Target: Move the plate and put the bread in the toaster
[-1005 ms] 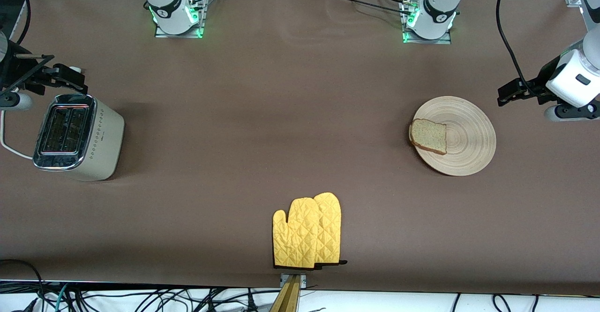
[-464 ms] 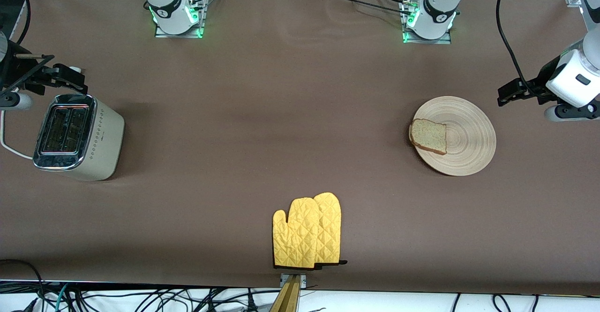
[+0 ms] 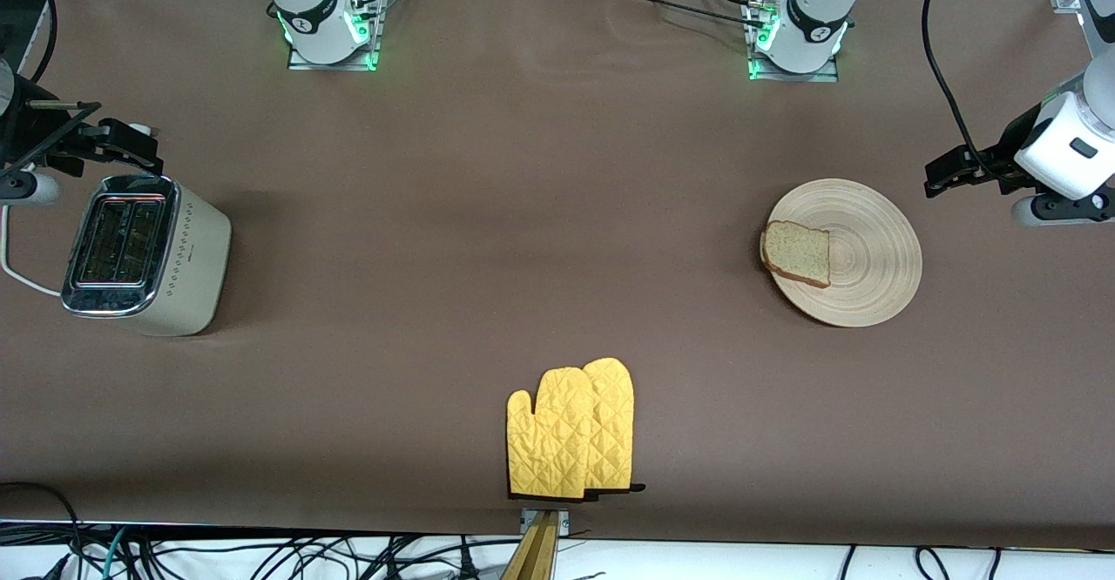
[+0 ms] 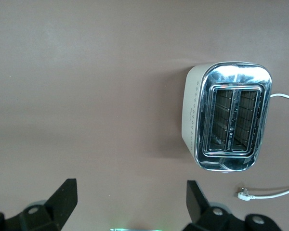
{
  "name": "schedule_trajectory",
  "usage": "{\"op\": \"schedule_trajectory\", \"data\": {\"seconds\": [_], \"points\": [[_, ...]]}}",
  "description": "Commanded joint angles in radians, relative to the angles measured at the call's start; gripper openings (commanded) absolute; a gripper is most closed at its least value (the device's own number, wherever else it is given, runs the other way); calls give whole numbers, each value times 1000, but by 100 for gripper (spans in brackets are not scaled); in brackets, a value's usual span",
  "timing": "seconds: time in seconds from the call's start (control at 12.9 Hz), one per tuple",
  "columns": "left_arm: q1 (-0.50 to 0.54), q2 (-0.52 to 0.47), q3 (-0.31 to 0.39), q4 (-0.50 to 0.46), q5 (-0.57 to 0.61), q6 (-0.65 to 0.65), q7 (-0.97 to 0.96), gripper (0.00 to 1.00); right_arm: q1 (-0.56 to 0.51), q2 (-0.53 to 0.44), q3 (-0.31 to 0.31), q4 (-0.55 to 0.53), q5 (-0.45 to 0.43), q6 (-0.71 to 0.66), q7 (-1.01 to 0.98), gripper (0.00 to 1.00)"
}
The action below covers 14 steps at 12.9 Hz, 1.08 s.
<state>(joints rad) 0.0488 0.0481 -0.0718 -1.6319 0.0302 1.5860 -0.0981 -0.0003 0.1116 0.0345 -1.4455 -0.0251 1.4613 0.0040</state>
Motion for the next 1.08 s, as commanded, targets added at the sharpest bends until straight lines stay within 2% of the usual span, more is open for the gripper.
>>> {"op": "schedule_trajectory", "data": {"seconds": [0.0,1.01], "points": [[6,7,-10,15,25,-4,-9,100,-10,-6,8,-1,10,-3,-1,100],[3,18,-16,15,27,9,-26,100,-13,-6,8,-1,10,-3,-1,100]]}}
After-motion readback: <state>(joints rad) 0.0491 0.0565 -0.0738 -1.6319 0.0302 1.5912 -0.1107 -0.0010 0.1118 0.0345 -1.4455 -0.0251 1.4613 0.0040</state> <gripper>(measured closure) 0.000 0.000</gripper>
